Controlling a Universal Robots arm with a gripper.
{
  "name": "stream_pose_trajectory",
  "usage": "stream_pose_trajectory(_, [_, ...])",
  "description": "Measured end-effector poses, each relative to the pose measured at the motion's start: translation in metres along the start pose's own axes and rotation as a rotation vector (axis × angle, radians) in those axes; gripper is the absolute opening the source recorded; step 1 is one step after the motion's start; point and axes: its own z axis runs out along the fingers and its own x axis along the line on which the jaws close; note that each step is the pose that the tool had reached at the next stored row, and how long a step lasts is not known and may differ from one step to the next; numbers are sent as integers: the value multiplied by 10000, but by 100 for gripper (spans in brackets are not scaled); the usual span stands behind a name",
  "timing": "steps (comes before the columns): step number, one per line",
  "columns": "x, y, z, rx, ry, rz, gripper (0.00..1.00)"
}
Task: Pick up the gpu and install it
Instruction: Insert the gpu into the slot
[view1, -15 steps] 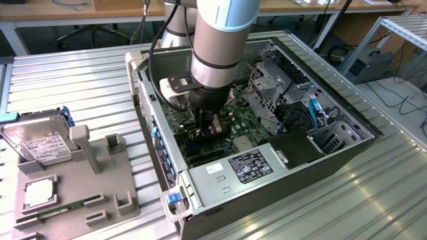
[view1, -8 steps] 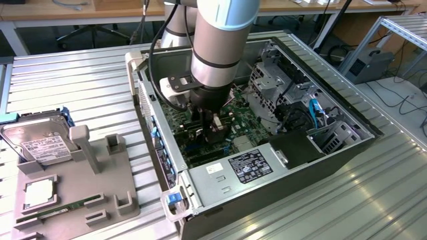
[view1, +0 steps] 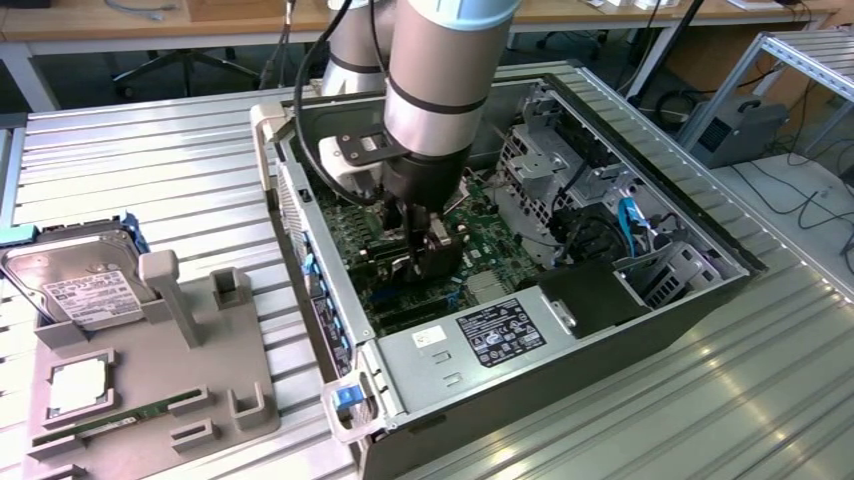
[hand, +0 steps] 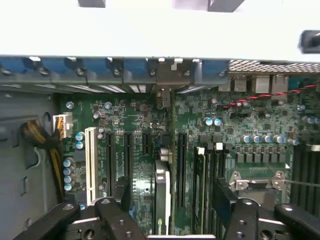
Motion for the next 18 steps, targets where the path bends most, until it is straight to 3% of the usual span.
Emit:
stream_pose_trajectory(4, [-11,-3,-132,1,-2,-1,76])
stream_pose_trajectory(5, [-20,-5,-245,0,-2,-1,76])
stream_pose_trajectory(7, [-30,-7,-381,0,-1,0,76])
stream_pose_trajectory(18, [-35,-8,-462,4,25,-1,76])
